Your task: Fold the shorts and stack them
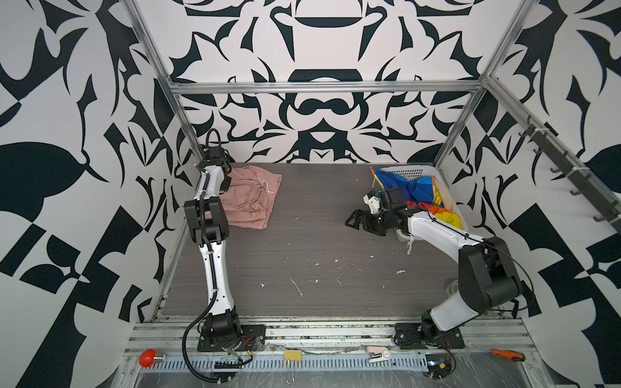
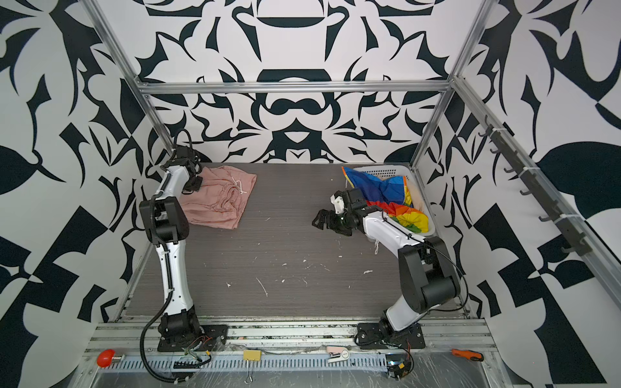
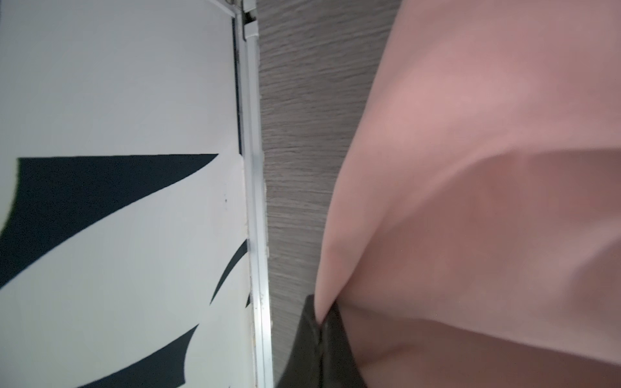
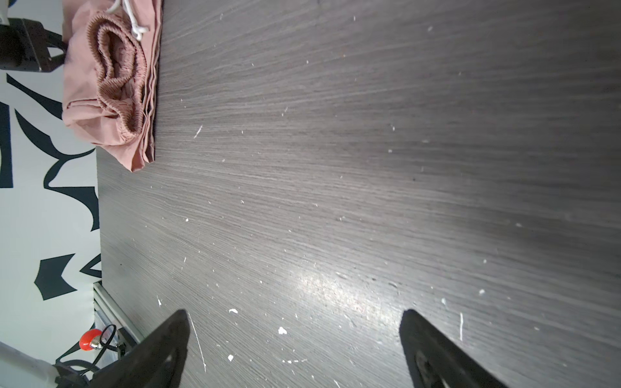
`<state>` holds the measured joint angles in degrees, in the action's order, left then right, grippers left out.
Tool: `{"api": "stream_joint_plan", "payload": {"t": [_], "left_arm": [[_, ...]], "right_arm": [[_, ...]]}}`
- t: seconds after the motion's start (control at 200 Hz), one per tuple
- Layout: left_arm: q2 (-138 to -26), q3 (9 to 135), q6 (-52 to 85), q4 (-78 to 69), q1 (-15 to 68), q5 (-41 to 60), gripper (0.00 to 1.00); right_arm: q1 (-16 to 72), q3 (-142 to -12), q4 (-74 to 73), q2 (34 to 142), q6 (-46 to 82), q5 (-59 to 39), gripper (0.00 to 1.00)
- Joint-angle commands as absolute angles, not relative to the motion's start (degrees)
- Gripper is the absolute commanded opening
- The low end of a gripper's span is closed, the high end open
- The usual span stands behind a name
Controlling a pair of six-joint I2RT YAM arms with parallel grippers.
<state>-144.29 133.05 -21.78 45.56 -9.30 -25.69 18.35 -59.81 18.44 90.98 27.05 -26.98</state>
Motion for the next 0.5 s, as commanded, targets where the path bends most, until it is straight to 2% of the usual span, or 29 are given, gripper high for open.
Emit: {"api": "stream_joint_plan", "payload": {"t": [0.0,0.15,0.17,0.185,0.19,0.21,0.225,0.24,0.245,0.255,0.375,0.495], "left_arm": [[-144.51,133.47,-23.35,43.88,-10.02,-28.38,0.00],[-143.45,133.84,-23.45,41.89,-10.37,-30.79,0.00],[-143.10,133.81,-23.09,41.76,-10.38,-31.08,0.05],[-142.77,133.80,-22.73,41.73,-10.43,-31.19,0.15],[-142.66,133.78,-22.57,41.72,-10.40,-31.19,0.15],[-142.09,133.70,-22.04,41.75,-10.33,-31.12,0.33],[-141.59,133.52,-21.61,41.76,-10.34,-31.19,0.55],[-141.11,133.36,-21.25,41.73,-10.22,-31.24,0.89],[-140.95,133.26,-21.08,41.69,-10.25,-31.31,0.95],[-140.62,133.14,-20.76,41.73,-10.23,-31.45,0.99],[-136.51,132.61,-17.05,42.30,-9.61,-32.33,0.99],[-130.60,131.82,-14.69,42.93,-6.74,-27.64,0.99]], "right_arm": [[18.06,-64.48,19.00,89.96,27.53,-26.57,1.00],[17.95,-67.89,21.74,88.40,27.51,-24.87,1.00],[17.89,-68.56,22.52,87.84,27.19,-24.03,1.00],[17.74,-68.84,22.97,87.53,27.08,-23.58,1.00],[17.70,-69.01,23.13,87.40,26.99,-23.39,1.00],[17.29,-69.57,23.81,86.87,26.83,-22.76,1.00],[16.86,-69.97,24.25,86.60,26.81,-22.38,1.00],[16.43,-70.35,24.56,86.08,26.95,-22.11,1.00],[16.13,-70.46,24.63,85.89,27.01,-22.09,1.00],[15.57,-70.72,24.88,85.57,27.10,-21.96,1.00],[8.37,-73.95,29.02,82.57,27.94,-18.13,1.00],[1.62,-76.33,33.19,81.46,28.13,-13.30,1.00]]}}
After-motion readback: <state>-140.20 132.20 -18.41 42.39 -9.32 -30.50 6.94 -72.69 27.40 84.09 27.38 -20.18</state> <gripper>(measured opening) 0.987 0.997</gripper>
